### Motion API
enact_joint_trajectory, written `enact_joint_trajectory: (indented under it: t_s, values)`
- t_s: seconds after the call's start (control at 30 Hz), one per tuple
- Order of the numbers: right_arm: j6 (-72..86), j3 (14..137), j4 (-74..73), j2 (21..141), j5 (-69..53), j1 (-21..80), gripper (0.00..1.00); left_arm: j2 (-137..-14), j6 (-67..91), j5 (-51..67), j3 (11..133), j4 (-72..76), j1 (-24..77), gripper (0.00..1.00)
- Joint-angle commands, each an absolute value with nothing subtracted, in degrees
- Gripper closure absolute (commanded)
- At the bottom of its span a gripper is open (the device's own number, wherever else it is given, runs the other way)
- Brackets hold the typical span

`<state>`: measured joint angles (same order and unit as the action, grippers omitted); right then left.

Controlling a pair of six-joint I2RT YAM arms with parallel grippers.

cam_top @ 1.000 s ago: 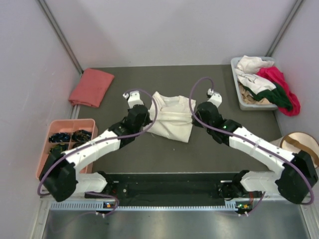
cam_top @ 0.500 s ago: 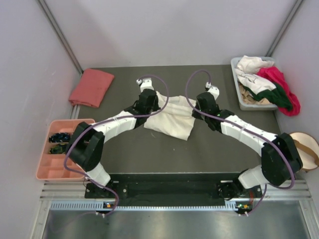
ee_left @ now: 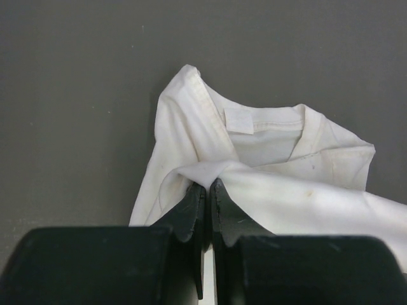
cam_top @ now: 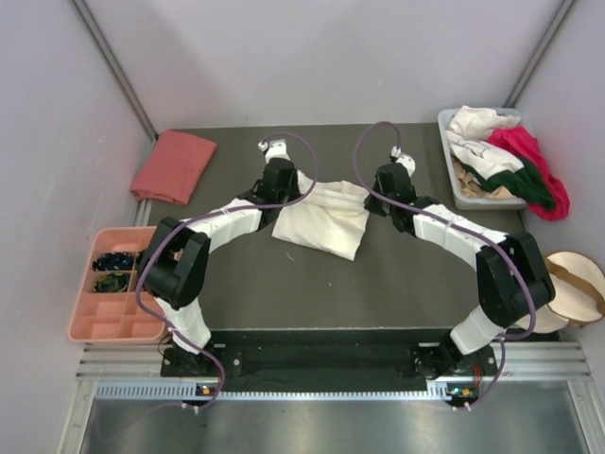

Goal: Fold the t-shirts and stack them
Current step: Fold the long partially folded tshirt into a neat square

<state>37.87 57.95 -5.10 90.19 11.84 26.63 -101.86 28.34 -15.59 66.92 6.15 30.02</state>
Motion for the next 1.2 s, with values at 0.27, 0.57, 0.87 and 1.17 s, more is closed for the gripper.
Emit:
enact_joint_trajectory:
  t_s: [0.27, 0.57, 0.87, 1.17]
  values:
    - [35.8, 65.3, -0.4, 97.6, 6.6, 23.3, 1.0, -105.7, 28.0, -14.9, 70.9, 10.9, 27.5, 1.0]
    - [35.4, 65.8, 1.8, 100.2, 5.5, 21.5, 1.0, -111.1, 28.3, -14.2, 75.3, 11.3, 27.2, 0.99]
    - [28.0, 70.8, -1.6, 100.4, 9.3, 15.3, 0.31, -106.9, 24.3, -26.5, 78.9, 6.4, 24.3, 0.01]
    - [27.9, 63.5, -3.2, 88.5, 2.3, 17.2, 0.28, -93.7, 25.3, -24.3, 69.0, 5.2, 24.1, 0.01]
